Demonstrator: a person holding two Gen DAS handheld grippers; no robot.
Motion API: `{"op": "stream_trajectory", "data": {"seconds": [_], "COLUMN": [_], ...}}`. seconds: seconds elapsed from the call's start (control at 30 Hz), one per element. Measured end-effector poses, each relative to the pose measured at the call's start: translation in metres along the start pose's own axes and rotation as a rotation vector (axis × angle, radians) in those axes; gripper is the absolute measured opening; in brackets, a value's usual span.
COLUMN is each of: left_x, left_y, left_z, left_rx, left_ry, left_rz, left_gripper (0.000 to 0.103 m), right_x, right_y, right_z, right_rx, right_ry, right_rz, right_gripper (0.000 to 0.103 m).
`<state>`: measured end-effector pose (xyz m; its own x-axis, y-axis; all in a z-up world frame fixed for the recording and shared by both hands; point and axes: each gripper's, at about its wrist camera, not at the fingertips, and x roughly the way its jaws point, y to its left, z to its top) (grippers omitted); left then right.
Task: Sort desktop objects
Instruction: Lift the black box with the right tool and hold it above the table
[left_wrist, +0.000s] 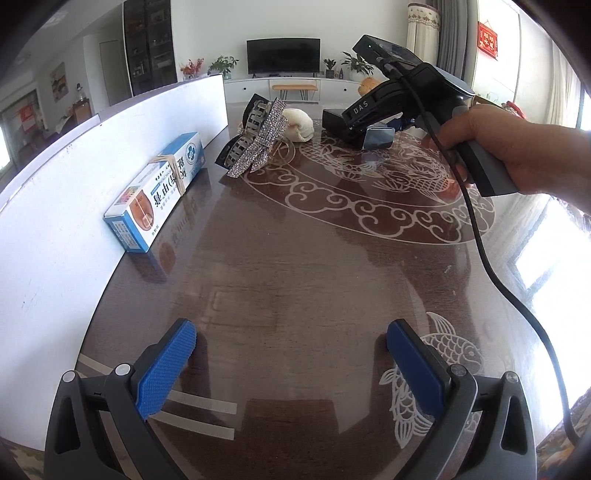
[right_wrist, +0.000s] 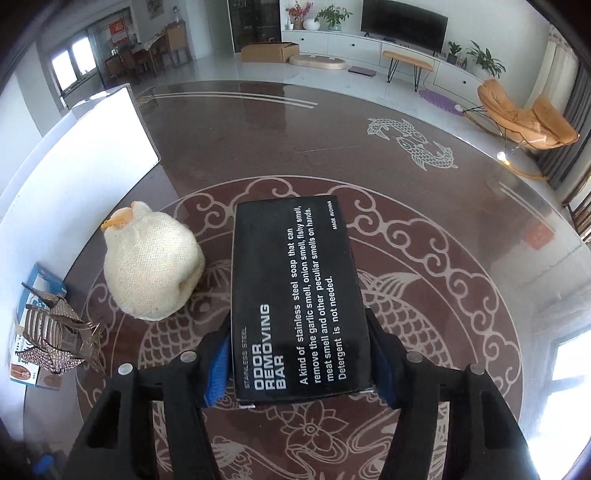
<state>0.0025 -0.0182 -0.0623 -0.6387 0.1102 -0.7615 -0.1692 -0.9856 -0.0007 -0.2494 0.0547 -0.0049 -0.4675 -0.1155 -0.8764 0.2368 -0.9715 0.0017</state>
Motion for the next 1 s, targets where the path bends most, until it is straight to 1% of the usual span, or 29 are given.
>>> {"op": "stream_trajectory", "data": {"seconds": [0.07, 0.17, 0.27, 0.47, 0.53, 0.57, 0.6, 0.63, 0.67, 0.7, 0.8, 0.9, 1.0], "left_x": [0.000, 0.000, 0.000, 0.000, 0.001, 0.000, 0.000, 0.000, 0.000, 0.000, -0.001, -0.001, -0.001], "left_y": [0.000, 0.000, 0.000, 0.001, 0.001, 0.001, 0.001, 0.001, 0.001, 0.001, 0.001, 0.001, 0.001], "left_z": [0.000, -0.001, -0.001, -0.001, -0.001, -0.002, -0.002, -0.002, -0.002, -0.002, -0.002, -0.003, -0.003], "left_rx": [0.000, 0.000, 0.000, -0.001, -0.001, -0.001, -0.001, 0.000, 0.000, 0.000, 0.001, 0.001, 0.002], "left_ry": [-0.003, -0.007, -0.010, -0.016, -0.017, -0.016, -0.017, -0.019, -0.020, -0.021, -0.025, -0.026, -0.026], "left_rz": [0.000, 0.000, 0.000, -0.001, -0.001, -0.001, 0.000, 0.000, 0.000, 0.000, -0.001, -0.001, 0.000], "left_gripper": [0.103, 0.103, 0.103, 0.103, 0.103, 0.103, 0.103, 0.103, 0.103, 0.103, 0.103, 0.103, 0.103], "right_x": [-0.008, -0.025, -0.048, -0.103, -0.117, -0.122, -0.125, -0.128, -0.130, -0.131, -0.133, -0.129, -0.132], "right_y": [-0.003, -0.008, -0.016, -0.031, -0.033, -0.035, -0.037, -0.040, -0.042, -0.042, -0.041, -0.040, -0.036], "right_z": [-0.014, -0.047, -0.091, -0.191, -0.217, -0.227, -0.234, -0.238, -0.243, -0.247, -0.247, -0.247, -0.247], "right_rx": [0.000, -0.006, -0.002, 0.009, 0.017, 0.023, 0.032, 0.041, 0.049, 0.054, 0.057, 0.054, 0.036], "right_ry": [-0.016, -0.044, -0.062, -0.101, -0.116, -0.121, -0.124, -0.129, -0.135, -0.143, -0.164, -0.146, -0.170], "right_rz": [-0.006, 0.003, 0.011, -0.007, -0.025, -0.028, -0.026, -0.022, -0.022, -0.026, -0.042, -0.057, -0.077], "right_gripper": [0.060, 0.060, 0.060, 0.060, 0.061, 0.064, 0.074, 0.080, 0.090, 0.092, 0.093, 0.093, 0.094]}}
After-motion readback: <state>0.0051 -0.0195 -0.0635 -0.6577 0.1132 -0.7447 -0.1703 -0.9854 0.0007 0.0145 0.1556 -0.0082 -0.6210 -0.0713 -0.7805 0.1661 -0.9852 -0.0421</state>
